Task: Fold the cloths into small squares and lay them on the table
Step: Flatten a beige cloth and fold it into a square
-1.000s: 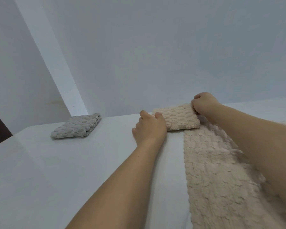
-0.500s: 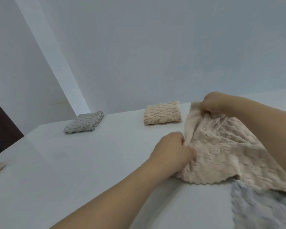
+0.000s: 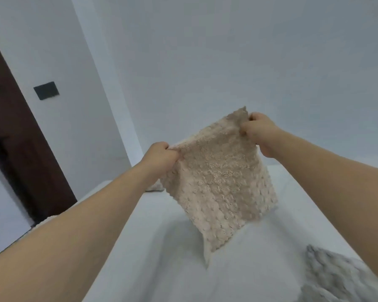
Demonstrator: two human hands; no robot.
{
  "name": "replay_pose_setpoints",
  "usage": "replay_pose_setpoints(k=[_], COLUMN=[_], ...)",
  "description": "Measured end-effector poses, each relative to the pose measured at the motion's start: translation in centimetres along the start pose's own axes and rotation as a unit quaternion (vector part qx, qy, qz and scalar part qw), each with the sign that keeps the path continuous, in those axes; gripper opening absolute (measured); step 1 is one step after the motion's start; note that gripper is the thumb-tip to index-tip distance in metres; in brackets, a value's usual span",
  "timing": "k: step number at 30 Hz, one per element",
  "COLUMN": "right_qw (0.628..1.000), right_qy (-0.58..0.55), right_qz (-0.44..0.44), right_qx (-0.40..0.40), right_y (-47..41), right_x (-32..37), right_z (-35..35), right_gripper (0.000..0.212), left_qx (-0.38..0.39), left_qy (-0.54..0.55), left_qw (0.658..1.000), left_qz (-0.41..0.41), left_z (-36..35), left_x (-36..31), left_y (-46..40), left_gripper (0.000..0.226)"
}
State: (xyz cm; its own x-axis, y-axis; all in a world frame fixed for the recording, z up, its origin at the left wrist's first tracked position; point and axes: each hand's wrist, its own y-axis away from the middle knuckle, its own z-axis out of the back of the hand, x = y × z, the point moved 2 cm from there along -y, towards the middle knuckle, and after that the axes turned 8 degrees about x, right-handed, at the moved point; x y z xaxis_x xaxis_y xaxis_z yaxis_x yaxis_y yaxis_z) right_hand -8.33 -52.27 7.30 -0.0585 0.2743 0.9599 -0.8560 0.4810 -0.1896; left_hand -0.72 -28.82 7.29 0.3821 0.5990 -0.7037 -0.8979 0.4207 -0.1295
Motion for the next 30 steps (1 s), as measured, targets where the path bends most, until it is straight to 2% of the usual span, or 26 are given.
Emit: replay_pose_setpoints(k=[5, 9, 11, 14, 16, 19, 20, 21, 23, 26, 28, 30], right_qw=[0.995, 0.988, 0.986, 0.988, 0.979, 0.919, 0.894, 0.880, 0.888, 0.912, 0.902, 0.893], right_qy=[-0.090, -0.155, -0.156, -0.107, -0.056, 0.085, 0.153, 0.216, 0.293, 0.333, 0.382, 0.405], right_qz=[0.030, -0.017, -0.042, -0.042, -0.088, -0.222, -0.252, -0.261, -0.224, -0.133, -0.084, -0.055], right_qx=[-0.013, -0.002, 0.030, 0.107, 0.176, 0.314, 0.336, 0.332, 0.274, 0.200, 0.183, 0.190], right_y=[0.5, 1.5, 3.2, 7.3, 10.4, 13.9, 14.3, 14.2, 13.3, 11.0, 9.9, 8.9], right_x=[1.9, 1.9, 0.6, -2.4, -4.8, -7.9, -8.7, -9.3, -9.7, -9.8, -9.9, -10.9], right_z=[-2.2, -2.8, -2.9, -3.0, -3.0, -3.4, -3.6, -3.7, -4.6, -7.7, -10.1, -12.4], right_gripper=[0.032, 0.019, 0.020, 0.008, 0.024, 0.035, 0.036, 0.033, 0.024, 0.030, 0.038, 0.044], left_qx=[-0.085, -0.052, 0.000, 0.108, 0.193, 0.370, 0.412, 0.427, 0.376, 0.213, 0.140, 0.108], left_qy=[-0.079, -0.110, -0.107, -0.144, -0.208, -0.270, -0.270, -0.254, -0.205, -0.158, -0.154, -0.157], left_qw=[0.983, 0.971, 0.973, 0.968, 0.946, 0.880, 0.863, 0.862, 0.900, 0.961, 0.976, 0.979], left_qz=[-0.140, -0.205, -0.204, -0.173, -0.153, -0.124, -0.110, -0.096, -0.083, -0.081, -0.066, -0.066], left_z=[4.7, 5.8, 5.2, 2.9, 0.6, -2.6, -2.9, -2.9, -2.3, -2.0, -3.2, -5.1], left_x=[0.4, 2.9, 4.9, 8.2, 10.9, 13.7, 13.9, 13.8, 13.1, 12.8, 13.2, 13.7], left_y=[2.3, 5.6, 7.7, 11.0, 12.9, 15.4, 15.8, 15.8, 14.6, 11.1, 8.7, 6.2], left_gripper=[0.011, 0.007, 0.009, 0.017, 0.016, 0.009, 0.014, 0.019, 0.019, 0.020, 0.026, 0.033])
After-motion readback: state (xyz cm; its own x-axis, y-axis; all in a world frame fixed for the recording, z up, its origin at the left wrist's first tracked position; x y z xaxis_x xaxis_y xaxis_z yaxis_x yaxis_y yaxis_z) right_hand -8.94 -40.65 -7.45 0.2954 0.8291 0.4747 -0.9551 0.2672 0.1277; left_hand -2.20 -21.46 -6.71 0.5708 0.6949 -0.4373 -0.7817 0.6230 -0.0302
